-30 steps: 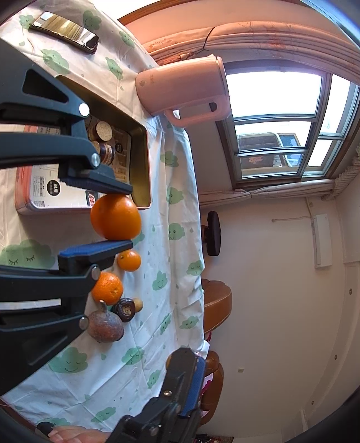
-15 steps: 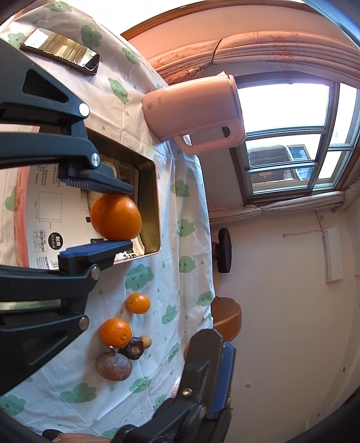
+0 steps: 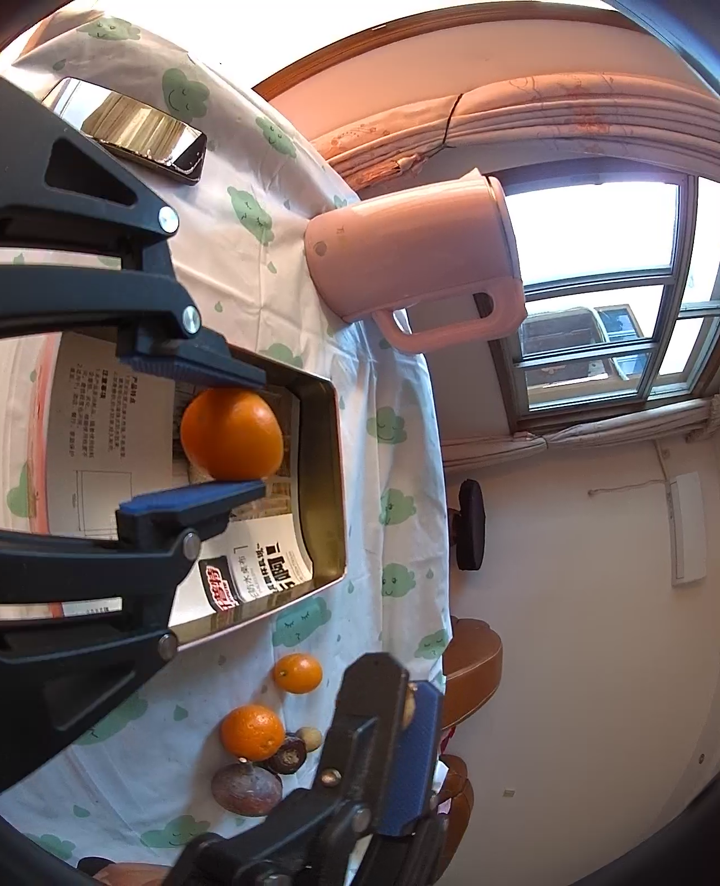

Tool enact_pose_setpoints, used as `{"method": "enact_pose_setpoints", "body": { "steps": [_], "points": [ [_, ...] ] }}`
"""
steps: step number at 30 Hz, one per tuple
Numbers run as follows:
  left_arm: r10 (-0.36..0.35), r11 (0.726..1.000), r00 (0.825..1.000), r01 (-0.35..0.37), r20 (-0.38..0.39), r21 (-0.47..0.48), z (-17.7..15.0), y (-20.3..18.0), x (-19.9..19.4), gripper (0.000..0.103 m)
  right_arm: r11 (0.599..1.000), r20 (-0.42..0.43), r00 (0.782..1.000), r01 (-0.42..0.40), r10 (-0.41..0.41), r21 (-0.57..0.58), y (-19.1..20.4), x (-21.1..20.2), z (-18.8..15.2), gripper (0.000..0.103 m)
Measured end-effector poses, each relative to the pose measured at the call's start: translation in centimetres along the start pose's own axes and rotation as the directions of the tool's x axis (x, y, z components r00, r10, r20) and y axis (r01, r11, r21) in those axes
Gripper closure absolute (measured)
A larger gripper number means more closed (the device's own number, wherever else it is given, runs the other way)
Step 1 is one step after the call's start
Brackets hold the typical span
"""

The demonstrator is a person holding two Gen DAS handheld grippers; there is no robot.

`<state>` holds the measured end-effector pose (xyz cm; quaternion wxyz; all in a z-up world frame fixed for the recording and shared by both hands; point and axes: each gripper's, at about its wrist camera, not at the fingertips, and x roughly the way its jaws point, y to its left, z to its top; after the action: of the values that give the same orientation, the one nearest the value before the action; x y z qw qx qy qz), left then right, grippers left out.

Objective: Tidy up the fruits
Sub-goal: 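Lower the orange into the tin with the left gripper while the right holds the brown fruit above it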

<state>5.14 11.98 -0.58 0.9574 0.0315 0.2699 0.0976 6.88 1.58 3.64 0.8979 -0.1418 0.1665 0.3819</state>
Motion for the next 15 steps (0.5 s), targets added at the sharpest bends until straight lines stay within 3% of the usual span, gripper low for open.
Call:
{"method": "enact_pose_setpoints", "body": {
  "steps": [15],
  "points": [
    [0.001, 1.000, 0.999, -0.001, -0.053, -0.005, -0.6, 1.3, 1.6, 0.069, 0.998, -0.069, 0.996, -0.050, 0.053, 0.042, 1.0, 3.3, -1.5, 0.075]
  ]
}}
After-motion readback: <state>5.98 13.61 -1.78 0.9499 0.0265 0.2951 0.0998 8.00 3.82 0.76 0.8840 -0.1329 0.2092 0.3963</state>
